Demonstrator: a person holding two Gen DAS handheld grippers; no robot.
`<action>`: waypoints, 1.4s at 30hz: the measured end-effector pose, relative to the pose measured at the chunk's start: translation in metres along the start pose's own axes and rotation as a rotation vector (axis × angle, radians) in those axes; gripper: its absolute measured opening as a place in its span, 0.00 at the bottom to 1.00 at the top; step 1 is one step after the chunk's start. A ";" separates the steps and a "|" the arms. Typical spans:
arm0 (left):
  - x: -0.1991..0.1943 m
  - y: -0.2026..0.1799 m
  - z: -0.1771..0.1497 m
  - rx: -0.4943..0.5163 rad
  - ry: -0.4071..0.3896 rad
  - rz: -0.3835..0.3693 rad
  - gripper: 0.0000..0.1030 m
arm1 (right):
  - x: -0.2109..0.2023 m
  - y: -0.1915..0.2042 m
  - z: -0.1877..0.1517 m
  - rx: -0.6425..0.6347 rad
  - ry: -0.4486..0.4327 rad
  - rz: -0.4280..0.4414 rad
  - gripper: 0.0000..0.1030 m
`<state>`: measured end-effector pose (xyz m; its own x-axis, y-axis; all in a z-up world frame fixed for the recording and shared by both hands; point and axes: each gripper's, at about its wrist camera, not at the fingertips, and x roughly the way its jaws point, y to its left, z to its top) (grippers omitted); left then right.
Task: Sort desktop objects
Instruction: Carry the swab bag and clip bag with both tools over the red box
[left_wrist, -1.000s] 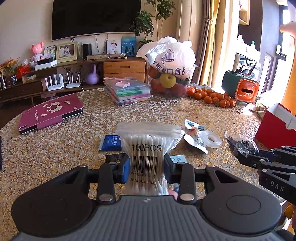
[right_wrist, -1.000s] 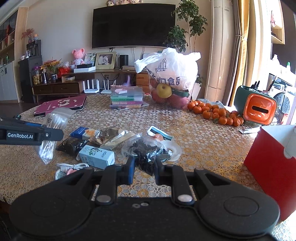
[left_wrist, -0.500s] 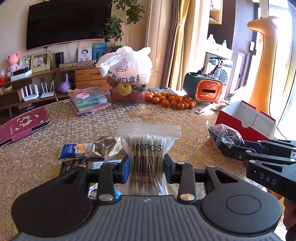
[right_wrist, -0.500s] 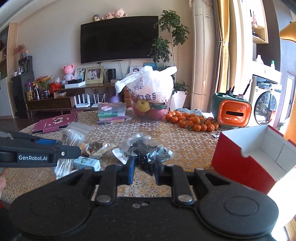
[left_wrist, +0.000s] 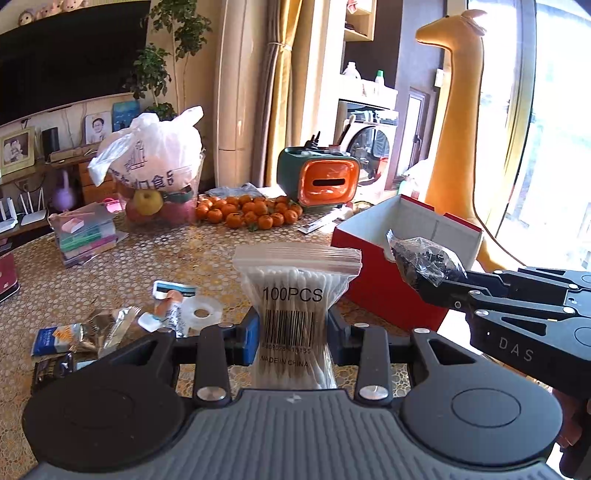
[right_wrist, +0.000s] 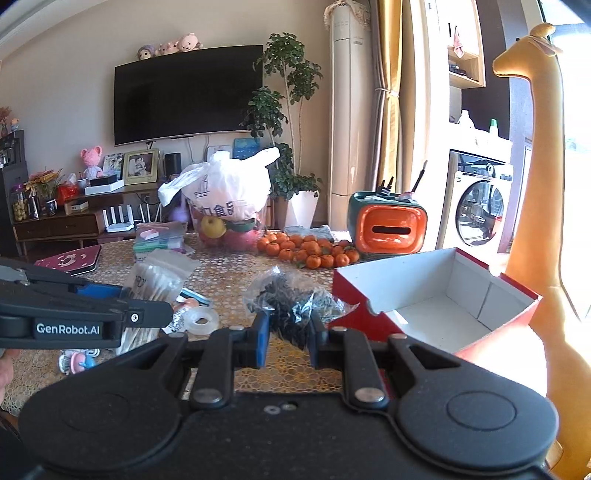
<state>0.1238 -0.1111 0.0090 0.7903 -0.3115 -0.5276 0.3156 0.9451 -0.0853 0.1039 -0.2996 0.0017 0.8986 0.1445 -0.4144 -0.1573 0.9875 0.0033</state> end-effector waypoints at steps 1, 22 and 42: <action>0.004 -0.005 0.002 0.002 0.002 -0.011 0.34 | 0.000 -0.007 0.000 0.005 0.000 -0.009 0.19; 0.102 -0.088 0.063 0.094 0.041 -0.179 0.34 | 0.037 -0.102 0.007 0.014 0.048 -0.113 0.19; 0.215 -0.113 0.101 0.179 0.132 -0.213 0.34 | 0.119 -0.163 0.010 0.019 0.199 -0.107 0.19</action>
<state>0.3111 -0.2946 -0.0096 0.6249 -0.4740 -0.6204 0.5636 0.8238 -0.0617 0.2405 -0.4430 -0.0388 0.8108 0.0254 -0.5847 -0.0560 0.9978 -0.0343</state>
